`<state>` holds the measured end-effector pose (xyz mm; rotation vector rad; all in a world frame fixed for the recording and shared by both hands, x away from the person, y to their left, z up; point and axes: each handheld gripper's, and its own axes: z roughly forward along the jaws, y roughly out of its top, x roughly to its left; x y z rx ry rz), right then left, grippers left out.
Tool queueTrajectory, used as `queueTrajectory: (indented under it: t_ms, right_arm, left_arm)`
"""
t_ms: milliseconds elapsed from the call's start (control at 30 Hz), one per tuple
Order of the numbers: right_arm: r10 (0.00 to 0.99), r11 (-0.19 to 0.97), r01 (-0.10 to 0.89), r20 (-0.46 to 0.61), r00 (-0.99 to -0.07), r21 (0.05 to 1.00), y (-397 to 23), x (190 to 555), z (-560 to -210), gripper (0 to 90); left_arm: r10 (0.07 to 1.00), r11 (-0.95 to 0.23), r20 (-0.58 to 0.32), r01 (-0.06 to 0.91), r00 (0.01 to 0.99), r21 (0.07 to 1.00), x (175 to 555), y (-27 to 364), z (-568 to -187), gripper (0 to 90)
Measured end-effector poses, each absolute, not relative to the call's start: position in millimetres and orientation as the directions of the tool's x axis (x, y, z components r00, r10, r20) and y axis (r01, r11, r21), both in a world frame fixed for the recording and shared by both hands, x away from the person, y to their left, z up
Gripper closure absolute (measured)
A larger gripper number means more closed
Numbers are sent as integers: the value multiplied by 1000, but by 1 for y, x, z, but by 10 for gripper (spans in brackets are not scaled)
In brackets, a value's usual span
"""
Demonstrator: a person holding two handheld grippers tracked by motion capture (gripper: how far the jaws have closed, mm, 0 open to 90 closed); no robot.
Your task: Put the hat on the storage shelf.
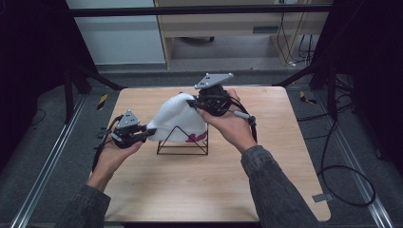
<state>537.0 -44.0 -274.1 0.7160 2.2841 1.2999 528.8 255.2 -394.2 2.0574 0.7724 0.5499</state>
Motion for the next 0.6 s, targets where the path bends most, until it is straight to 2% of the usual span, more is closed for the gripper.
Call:
queueTrajectory:
  t_ms: [600]
  right_arm:
    - [583,469,259,-76,-809,844,-22,537,-298,820]
  left_arm:
    - [689,-463,50,387,723,797,531,262,-428,737]
